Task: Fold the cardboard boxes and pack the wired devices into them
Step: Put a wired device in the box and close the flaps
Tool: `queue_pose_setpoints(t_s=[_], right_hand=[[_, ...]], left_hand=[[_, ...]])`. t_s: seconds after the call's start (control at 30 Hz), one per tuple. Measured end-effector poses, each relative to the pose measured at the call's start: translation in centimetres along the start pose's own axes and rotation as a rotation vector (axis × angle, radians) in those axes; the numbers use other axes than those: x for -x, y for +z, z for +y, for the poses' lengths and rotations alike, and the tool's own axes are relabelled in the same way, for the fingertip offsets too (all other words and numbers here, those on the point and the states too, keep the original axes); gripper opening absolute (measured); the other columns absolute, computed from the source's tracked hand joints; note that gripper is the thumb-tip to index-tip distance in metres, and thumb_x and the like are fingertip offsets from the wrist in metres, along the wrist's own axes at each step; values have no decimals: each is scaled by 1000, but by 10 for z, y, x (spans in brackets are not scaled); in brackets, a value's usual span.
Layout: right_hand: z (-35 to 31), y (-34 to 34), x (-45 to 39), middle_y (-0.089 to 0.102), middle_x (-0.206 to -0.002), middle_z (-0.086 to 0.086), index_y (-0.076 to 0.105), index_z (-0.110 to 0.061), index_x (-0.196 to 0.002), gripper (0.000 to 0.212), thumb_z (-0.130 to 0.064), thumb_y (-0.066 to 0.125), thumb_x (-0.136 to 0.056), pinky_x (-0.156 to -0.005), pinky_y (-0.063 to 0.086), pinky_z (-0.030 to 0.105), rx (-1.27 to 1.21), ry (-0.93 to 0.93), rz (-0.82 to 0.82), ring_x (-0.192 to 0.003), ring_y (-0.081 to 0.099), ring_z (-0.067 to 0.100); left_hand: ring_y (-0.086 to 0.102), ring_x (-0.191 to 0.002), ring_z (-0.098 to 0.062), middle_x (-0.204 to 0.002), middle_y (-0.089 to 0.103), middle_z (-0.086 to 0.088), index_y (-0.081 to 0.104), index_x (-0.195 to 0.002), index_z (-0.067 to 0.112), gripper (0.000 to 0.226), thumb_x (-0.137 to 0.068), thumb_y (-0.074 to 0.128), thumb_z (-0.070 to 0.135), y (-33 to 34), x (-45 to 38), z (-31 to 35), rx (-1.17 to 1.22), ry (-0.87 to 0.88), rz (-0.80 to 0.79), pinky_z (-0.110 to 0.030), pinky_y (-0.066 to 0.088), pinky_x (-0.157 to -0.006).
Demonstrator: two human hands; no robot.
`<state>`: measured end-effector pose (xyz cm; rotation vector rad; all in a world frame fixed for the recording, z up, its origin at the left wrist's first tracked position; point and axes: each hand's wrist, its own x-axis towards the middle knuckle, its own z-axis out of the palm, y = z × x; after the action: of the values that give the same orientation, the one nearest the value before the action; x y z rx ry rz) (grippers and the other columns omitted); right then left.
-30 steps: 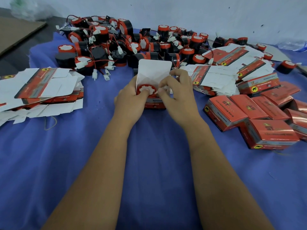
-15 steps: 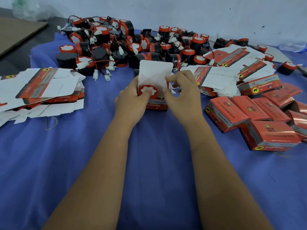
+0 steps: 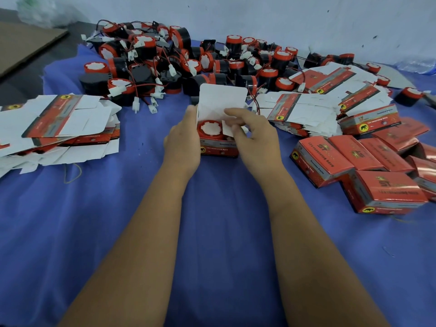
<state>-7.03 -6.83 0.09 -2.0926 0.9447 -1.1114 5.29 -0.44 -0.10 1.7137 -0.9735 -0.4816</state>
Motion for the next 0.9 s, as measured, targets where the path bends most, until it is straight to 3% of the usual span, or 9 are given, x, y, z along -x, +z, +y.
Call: queue_pose_setpoints(t_s=[0.07,0.13,0.23,0.37,0.47,0.57,0.67,0.77,0.9], right_hand=[[0,3,0,68,-107,-1,63,-14,-119,33,2,52,-92,-81,41,4,-7,20,11,-98,54,-4],[-1,7,1,57,-112,0,52,-12,-124,40,2,56,-88,-89,46,20,-26,27,83,-101,52,8],[1,8,2,41,-126,1,39,-12,-138,64,0,64,-81,-99,44,38,-11,-15,191,-115,46,23],[-2,1,1,49,-111,-25,47,-37,-117,54,1,61,-82,-87,45,19,-116,4,114,-102,48,-1],[-2,1,1,57,-93,-21,56,-29,-96,31,0,59,-85,-82,44,17,-67,22,73,-96,52,3],[0,0,1,64,-95,-13,62,-27,-86,37,8,50,-83,-80,50,22,-86,67,49,-98,56,9],[2,-5,0,67,-102,1,67,-18,-84,49,18,35,-82,-68,50,11,-194,159,44,-93,59,7],[1,-6,-2,66,-99,9,71,-5,-86,44,20,35,-87,-70,49,8,-364,211,47,-91,61,6],[3,-6,1,68,-105,7,70,-4,-83,34,12,41,-89,-77,52,14,-360,243,30,-103,62,10]], left_hand=[[55,-113,-42,-119,63,-20,57,-125,7,58,-90,22,36,-1,-3,-1,-11,-7,-21,-54,41,-103],[61,-110,-27,-111,69,0,62,-120,26,39,-94,34,35,-2,-3,0,67,-37,-57,-51,44,-103],[63,-105,-22,-103,69,8,58,-120,33,31,-92,46,31,-1,0,-2,91,-8,-65,-51,46,-101],[64,-99,-7,-101,67,15,58,-109,35,26,-93,54,14,0,-1,-5,144,61,-15,-35,52,-93],[58,-90,11,-89,63,22,57,-87,37,35,-90,60,2,-2,0,-3,171,151,66,-9,47,-80],[61,-89,3,-88,64,20,63,-81,33,34,-89,63,0,-4,-1,-4,192,161,76,-16,51,-78],[66,-81,2,-88,69,18,72,-83,26,39,-89,50,-7,-5,1,-3,326,73,63,-15,53,-67],[65,-89,1,-103,71,8,75,-89,16,37,-89,44,-3,-8,-2,0,440,1,59,-10,49,-69],[62,-100,0,-120,67,10,76,-100,21,27,-93,53,8,-5,-1,-2,265,33,51,-10,50,-73]])
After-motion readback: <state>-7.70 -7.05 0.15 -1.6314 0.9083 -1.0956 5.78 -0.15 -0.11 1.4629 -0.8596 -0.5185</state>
